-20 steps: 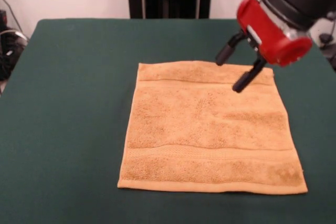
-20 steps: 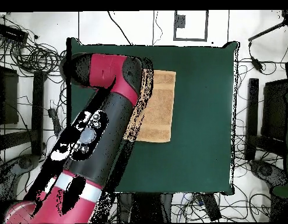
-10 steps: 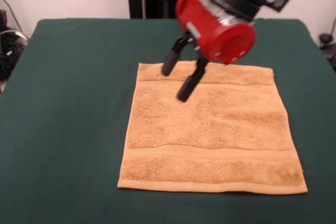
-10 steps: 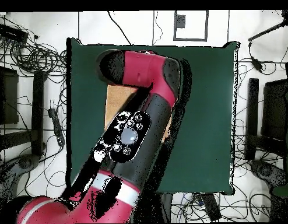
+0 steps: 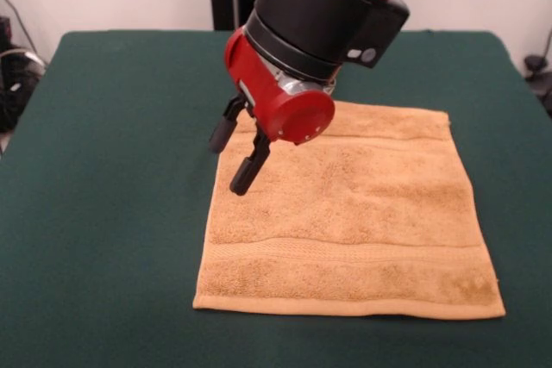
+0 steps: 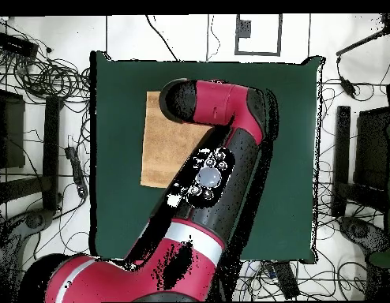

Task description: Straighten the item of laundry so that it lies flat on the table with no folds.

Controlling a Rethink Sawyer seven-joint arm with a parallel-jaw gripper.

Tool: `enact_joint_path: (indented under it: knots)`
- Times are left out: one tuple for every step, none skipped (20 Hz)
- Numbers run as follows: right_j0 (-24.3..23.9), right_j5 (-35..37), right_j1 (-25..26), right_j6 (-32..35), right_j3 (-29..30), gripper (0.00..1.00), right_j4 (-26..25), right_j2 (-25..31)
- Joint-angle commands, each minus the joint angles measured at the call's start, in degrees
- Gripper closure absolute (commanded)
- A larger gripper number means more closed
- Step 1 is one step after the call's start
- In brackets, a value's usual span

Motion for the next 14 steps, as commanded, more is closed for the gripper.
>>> enact_joint_path:
  knots:
    - [0.5,1.3,-0.9,-11.4,6.1,0.00,-3.8,10.7]
    - [0.6,1.1,-1.1,-11.2,6.1,0.00,-4.7,10.7]
    - [0.5,1.3,-1.2,-11.1,6.0,0.00,-5.3,10.8]
    - [0.2,1.3,-1.6,-11.0,6.2,0.00,-5.6,11.2]
    - [0.1,1.5,-1.7,-11.0,6.1,0.00,-6.1,11.4]
    - [-0.2,1.5,-2.0,-10.9,6.1,0.00,-6.4,11.7]
    - [-0.5,1.7,-2.2,-11.0,6.1,0.00,-6.8,12.1]
    - [-0.8,1.9,-2.5,-11.1,6.2,0.00,-7.0,12.4]
    - [-1.0,2.1,-2.6,-11.2,6.1,0.00,-7.3,12.7]
    - [-1.2,2.0,-2.7,-11.4,6.1,0.00,-7.8,12.9]
    - [-1.3,2.0,-2.7,-10.9,6.2,0.00,-8.1,13.1]
    - [-1.4,1.4,-2.8,-10.5,6.6,0.00,-8.6,13.5]
    - [-1.5,1.0,-2.9,-10.2,6.8,0.00,-9.0,13.7]
    - [-1.9,1.0,-3.3,-10.3,7.0,0.00,-9.3,14.1]
